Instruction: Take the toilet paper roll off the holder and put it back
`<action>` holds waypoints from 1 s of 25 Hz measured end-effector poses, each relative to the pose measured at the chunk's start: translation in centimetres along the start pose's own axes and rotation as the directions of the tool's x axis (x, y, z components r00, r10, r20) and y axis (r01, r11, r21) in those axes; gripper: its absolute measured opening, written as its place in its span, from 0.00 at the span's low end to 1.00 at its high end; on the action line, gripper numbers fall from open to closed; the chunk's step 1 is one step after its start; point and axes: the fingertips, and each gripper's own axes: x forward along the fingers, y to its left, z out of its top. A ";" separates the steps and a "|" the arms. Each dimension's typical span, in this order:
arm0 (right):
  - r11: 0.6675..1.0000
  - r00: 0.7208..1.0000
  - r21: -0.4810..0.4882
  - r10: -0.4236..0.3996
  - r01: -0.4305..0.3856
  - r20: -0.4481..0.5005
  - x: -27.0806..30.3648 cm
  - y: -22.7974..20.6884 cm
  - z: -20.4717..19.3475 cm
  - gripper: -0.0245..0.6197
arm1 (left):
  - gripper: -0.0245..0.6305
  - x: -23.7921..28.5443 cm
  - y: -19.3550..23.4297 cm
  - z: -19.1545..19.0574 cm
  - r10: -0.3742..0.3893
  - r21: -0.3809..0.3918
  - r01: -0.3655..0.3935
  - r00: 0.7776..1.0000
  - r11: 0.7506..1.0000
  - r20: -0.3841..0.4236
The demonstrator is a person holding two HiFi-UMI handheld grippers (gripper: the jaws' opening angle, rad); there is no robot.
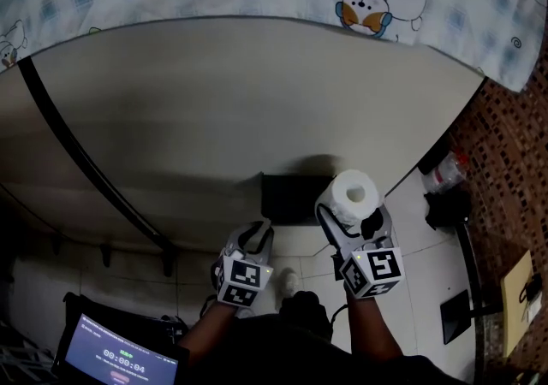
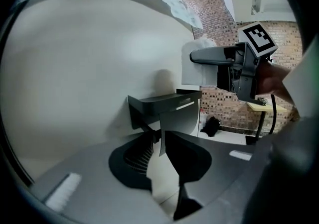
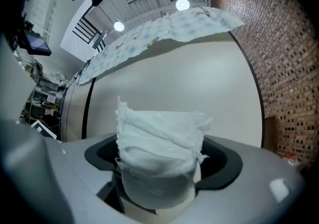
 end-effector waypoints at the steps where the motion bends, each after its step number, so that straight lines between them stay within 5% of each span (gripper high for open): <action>1: 1.000 1.000 0.002 -0.001 0.001 -0.001 -0.2 0.1 -0.1 0.75 | 0.18 0.1 -0.2 -0.1 -0.009 0.001 0.009 1.000 1.000 -0.003; 25: 1.000 1.000 0.023 -0.007 0.008 -0.011 -0.3 -1.2 -0.5 0.75 | 0.14 1.6 -1.3 0.3 -0.058 0.001 0.058 0.998 0.998 -0.003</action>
